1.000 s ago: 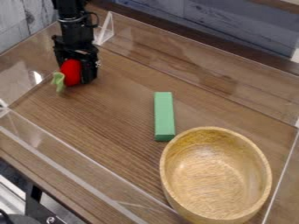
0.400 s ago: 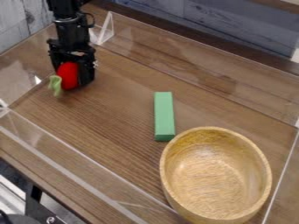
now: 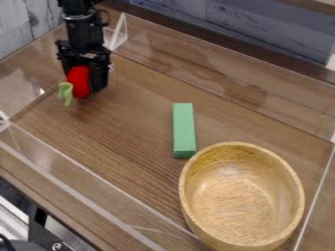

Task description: Move the red object to the right side of the table

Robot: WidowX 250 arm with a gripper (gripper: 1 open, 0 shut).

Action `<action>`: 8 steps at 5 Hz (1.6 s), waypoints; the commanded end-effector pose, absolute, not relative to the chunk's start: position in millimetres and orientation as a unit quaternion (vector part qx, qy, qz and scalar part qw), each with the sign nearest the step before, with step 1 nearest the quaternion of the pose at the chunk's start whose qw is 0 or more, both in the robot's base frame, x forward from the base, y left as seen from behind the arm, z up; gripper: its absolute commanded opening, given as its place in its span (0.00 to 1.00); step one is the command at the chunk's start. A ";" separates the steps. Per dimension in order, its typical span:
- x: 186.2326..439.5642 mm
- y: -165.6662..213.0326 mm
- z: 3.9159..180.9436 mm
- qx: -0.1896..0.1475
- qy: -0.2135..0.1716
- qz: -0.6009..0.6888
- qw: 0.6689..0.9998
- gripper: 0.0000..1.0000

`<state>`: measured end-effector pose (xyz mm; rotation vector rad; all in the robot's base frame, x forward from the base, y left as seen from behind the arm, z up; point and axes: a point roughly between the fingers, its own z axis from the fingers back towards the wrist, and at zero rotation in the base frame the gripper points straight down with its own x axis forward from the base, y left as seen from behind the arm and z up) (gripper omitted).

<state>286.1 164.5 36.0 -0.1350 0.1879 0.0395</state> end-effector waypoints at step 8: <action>375.1 -55.0 81.7 -0.016 0.053 -0.128 0.990 0.00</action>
